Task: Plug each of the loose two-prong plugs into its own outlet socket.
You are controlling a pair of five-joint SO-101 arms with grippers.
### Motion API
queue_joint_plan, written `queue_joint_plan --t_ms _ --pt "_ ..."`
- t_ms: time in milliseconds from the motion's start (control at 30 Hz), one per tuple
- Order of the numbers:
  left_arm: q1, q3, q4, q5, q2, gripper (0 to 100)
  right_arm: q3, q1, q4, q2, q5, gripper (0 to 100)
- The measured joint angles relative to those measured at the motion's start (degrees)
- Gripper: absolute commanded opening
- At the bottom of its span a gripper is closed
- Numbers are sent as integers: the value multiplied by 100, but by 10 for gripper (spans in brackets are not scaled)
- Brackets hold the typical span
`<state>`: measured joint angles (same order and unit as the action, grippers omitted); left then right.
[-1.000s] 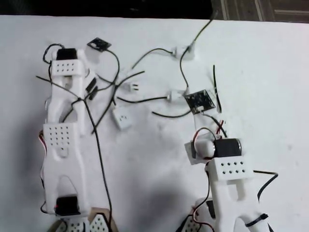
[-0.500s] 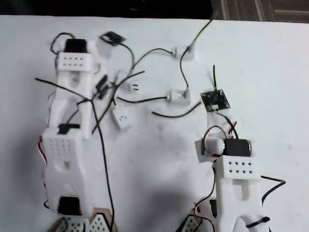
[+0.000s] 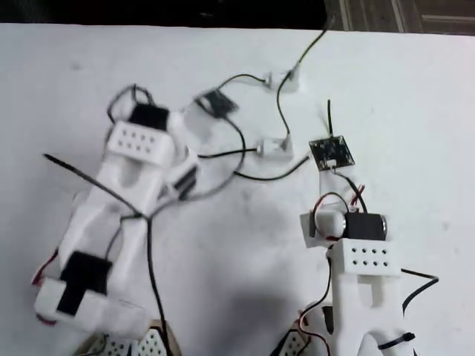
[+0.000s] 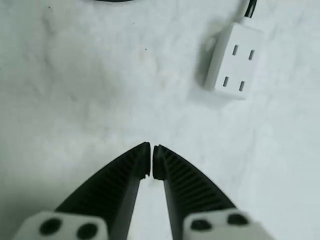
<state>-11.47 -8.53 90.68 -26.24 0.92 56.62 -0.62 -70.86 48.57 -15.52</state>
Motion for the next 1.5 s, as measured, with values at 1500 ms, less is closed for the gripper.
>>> queue_joint_plan --t_ms 1500 --pt "44 -2233 -1899 237 176 238 0 0 0 0 0 19"
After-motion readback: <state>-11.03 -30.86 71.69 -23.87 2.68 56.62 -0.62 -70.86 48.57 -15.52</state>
